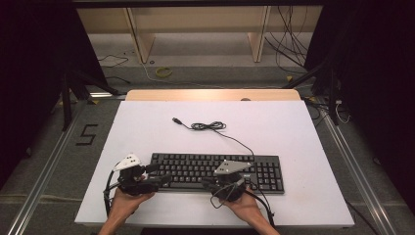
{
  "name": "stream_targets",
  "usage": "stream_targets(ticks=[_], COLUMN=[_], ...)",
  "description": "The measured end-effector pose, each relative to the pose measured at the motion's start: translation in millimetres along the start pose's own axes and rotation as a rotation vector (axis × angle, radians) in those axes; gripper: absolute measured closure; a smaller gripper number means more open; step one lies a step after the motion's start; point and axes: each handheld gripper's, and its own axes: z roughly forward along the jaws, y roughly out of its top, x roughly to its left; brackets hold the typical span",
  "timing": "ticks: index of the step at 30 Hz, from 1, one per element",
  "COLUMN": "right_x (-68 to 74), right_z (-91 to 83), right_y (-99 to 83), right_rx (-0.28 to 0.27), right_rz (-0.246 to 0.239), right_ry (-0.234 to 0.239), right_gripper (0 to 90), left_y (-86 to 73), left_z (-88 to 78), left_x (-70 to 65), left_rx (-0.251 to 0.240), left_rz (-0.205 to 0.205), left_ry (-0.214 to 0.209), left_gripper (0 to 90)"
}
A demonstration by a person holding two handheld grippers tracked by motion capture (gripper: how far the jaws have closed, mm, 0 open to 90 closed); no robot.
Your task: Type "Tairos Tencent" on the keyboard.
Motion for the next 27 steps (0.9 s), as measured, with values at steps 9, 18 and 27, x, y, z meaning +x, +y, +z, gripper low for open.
stream_targets(ticks=[9, 18, 27], right_x=[2.6, -0.3, -0.7], right_z=[11.3, 18.5, 23.5], right_y=[0.2, -0.6, -2.9], right_rx=[0.028, 0.044, 0.068], right_rz=[-0.01, 0.0, -0.002], right_ry=[-0.001, -0.018, -0.025], right_gripper=[87.7, 89.4, 90.0], left_y=[-1.2, -2.1, -2.4], left_z=[-2.0, -2.5, -3.3], left_x=[0.1, -0.2, 0.7], left_rx=[0.001, 0.003, 0.005], left_rz=[0.005, 0.01, 0.012], left_ry=[0.004, 0.005, 0.007], left_gripper=[25.4, 25.2, 25.1])
